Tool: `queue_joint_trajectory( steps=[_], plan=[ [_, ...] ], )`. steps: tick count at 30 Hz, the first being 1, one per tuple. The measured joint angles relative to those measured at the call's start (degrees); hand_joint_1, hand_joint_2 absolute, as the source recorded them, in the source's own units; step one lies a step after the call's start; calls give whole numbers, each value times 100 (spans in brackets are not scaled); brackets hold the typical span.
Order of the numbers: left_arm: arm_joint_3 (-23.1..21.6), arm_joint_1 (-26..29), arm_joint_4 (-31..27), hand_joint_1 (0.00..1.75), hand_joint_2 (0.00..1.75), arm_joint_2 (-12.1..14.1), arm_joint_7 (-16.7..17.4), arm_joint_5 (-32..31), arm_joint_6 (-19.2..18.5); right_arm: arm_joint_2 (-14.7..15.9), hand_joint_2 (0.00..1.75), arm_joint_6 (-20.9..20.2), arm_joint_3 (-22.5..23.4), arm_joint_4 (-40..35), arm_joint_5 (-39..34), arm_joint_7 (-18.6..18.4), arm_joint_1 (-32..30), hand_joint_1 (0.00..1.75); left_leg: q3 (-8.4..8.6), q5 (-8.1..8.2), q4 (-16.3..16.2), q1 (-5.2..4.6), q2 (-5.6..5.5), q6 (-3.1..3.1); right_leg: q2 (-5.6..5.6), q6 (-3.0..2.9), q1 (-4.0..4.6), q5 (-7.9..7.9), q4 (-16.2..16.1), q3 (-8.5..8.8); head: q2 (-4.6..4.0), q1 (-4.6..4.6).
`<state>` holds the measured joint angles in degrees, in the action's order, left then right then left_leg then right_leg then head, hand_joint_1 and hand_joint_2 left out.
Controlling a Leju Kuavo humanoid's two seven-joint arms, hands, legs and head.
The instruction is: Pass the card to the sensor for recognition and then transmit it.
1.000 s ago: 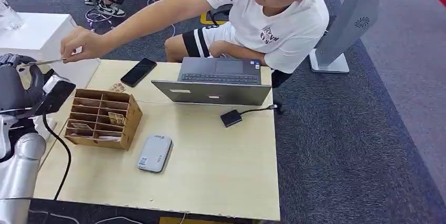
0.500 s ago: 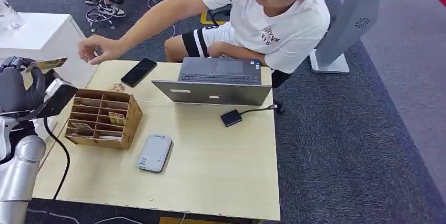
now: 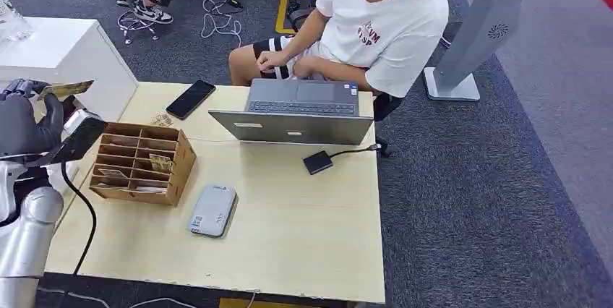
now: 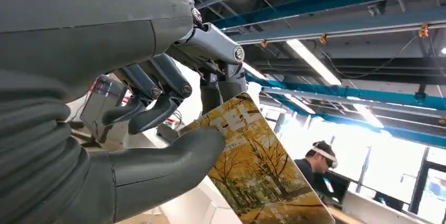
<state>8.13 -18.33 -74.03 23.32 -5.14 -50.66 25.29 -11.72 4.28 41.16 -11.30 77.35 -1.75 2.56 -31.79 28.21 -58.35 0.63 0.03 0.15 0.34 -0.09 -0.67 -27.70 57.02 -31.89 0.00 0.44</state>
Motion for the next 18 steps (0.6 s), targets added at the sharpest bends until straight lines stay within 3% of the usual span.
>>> queue_joint_trajectory(
  steps=[5, 10, 12, 14, 18],
  plan=[
    [-48, 238, -219, 175, 175, -44, -190, 2, 20, 0, 0, 26, -9, 0, 0, 4, -2, 0, 0, 0, 0, 0, 1, 0, 1, 0, 0, 0, -2, -2, 0, 2],
    [-409, 535, -807, 175, 175, -195, -260, -506, -7, 0, 0, 92, -24, 4, 0, -24, -3, 0, -2, 1, 0, -3, 0, 1, 0, 1, -1, 0, -4, -4, 0, 0],
    [-746, 627, -1094, 175, 175, -308, -106, -1031, -246, -2, 0, 140, -26, 4, -11, -22, -4, 0, -2, 1, -1, -6, -1, 1, -1, 1, -2, 0, -6, -3, 0, 2],
    [-1273, 711, -1342, 175, 175, -402, 290, -1591, -479, -2, 0, 181, -26, 7, -17, -37, -2, 0, -3, 1, -1, -8, -3, 2, -4, 5, -3, 2, -6, 0, 0, 2],
    [-1971, 783, -1565, 175, 175, -461, 623, -1679, -474, -4, 0, 201, -26, 11, -9, -61, -22, 0, -2, 1, -1, -6, 4, 1, 2, 4, -4, 5, -5, -2, 0, 0]
  ],
)
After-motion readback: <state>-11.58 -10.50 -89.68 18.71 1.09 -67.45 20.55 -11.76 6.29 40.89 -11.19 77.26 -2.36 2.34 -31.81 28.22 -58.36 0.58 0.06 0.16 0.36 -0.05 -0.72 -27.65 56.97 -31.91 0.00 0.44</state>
